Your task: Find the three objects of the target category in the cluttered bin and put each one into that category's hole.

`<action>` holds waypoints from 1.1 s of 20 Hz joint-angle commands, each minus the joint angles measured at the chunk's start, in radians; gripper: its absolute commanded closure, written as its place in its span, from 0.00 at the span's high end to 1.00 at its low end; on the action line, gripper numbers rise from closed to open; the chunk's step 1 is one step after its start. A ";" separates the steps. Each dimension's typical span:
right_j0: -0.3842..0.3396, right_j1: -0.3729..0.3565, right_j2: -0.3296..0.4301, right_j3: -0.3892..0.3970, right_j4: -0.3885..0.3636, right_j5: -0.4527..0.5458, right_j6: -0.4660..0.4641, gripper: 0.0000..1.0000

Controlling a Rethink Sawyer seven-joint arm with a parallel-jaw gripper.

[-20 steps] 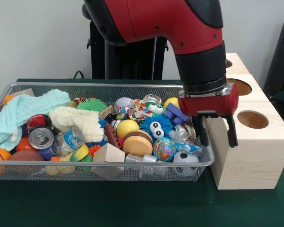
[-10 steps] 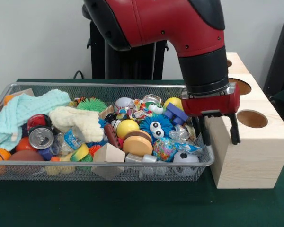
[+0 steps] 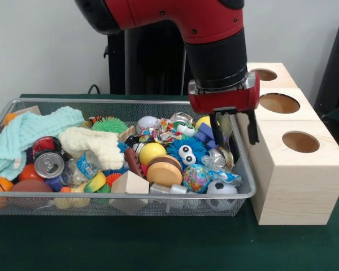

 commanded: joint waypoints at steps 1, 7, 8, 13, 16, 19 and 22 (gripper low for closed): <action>-0.021 0.017 0.094 -0.108 -0.081 0.125 -0.342 1.00; -0.042 0.111 0.089 -0.138 -0.171 0.018 -0.376 1.00; -0.050 0.121 0.091 -0.134 -0.190 -0.002 -0.386 1.00; -0.116 0.158 0.129 -0.113 -0.256 -0.030 -0.485 1.00; -0.149 0.199 0.167 -0.132 -0.291 -0.021 -0.560 1.00; -0.184 0.218 0.203 -0.141 -0.310 0.033 -0.659 1.00; -0.236 0.239 0.230 -0.130 -0.317 0.091 -0.757 1.00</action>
